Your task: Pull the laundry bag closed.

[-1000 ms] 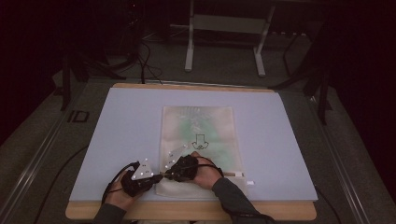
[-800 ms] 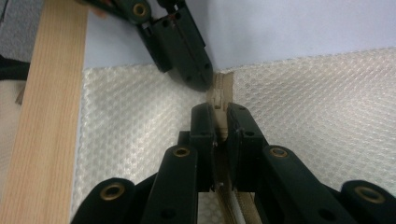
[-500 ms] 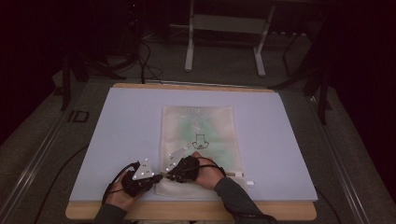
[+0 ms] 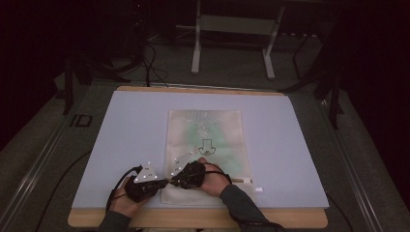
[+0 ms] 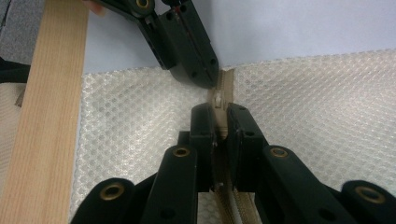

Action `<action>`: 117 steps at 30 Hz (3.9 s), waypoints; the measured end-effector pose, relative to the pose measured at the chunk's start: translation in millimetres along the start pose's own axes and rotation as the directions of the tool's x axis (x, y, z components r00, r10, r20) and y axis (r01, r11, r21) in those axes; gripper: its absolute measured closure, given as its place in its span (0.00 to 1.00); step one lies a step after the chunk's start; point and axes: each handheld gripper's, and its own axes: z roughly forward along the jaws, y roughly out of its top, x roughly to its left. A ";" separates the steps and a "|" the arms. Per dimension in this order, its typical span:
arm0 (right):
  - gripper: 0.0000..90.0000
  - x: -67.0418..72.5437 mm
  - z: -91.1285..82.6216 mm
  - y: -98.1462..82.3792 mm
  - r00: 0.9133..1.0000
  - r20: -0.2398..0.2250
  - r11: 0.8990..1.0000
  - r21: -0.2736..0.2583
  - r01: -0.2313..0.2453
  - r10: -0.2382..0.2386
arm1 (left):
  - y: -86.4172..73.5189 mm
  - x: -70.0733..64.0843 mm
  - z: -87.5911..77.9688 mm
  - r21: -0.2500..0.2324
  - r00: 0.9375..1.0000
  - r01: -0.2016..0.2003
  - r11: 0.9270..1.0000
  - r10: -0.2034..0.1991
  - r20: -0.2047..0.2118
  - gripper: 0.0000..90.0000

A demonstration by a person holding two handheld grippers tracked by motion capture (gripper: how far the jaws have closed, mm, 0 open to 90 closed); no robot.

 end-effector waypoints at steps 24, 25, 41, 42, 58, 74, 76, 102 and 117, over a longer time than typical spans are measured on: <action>0.91 0.4 2.7 2.4 1.000 0.002 1.000 -0.006 -0.004 0.004 | 7.2 -1.6 10.5 0.007 0.995 0.026 1.000 -0.025 -0.098 1.00; 0.91 0.4 2.8 2.5 1.000 0.002 1.000 -0.006 -0.005 0.005 | 7.0 -1.3 11.6 0.008 0.995 0.035 0.999 -0.035 -0.095 1.00; 0.91 1.5 -5.9 1.8 1.000 0.014 0.998 0.063 0.025 -0.026 | 7.4 -1.1 12.8 0.016 0.995 0.037 0.999 -0.035 -0.090 1.00; 0.91 1.0 -6.9 0.8 1.000 0.011 0.998 0.064 0.021 -0.022 | 7.6 -1.9 12.8 0.018 0.995 0.036 0.999 -0.034 -0.096 1.00; 0.91 -1.7 -10.3 3.4 1.000 -0.006 0.992 0.121 0.023 -0.023 | 7.4 -1.8 12.8 0.015 0.995 0.037 0.999 -0.035 -0.095 1.00; 0.91 -3.3 -15.8 -3.9 1.000 -0.012 0.993 0.113 0.011 -0.010 | 7.3 -1.2 12.5 0.016 0.995 0.041 0.999 -0.039 -0.090 1.00; 0.91 -3.6 -16.5 -4.5 1.000 -0.012 0.993 0.117 0.014 -0.013 | 7.1 -1.0 12.5 0.015 0.995 0.042 0.999 -0.041 -0.089 1.00; 0.91 -5.1 -26.3 -11.3 1.000 -0.016 0.986 0.165 0.007 -0.004 | 7.2 -1.3 12.5 0.015 0.995 0.045 0.999 -0.044 -0.091 1.00; 0.91 -5.2 -28.4 -11.0 1.000 -0.019 0.982 0.189 0.008 -0.004 | 7.1 -1.3 12.5 0.014 0.995 0.045 0.999 -0.044 -0.090 1.00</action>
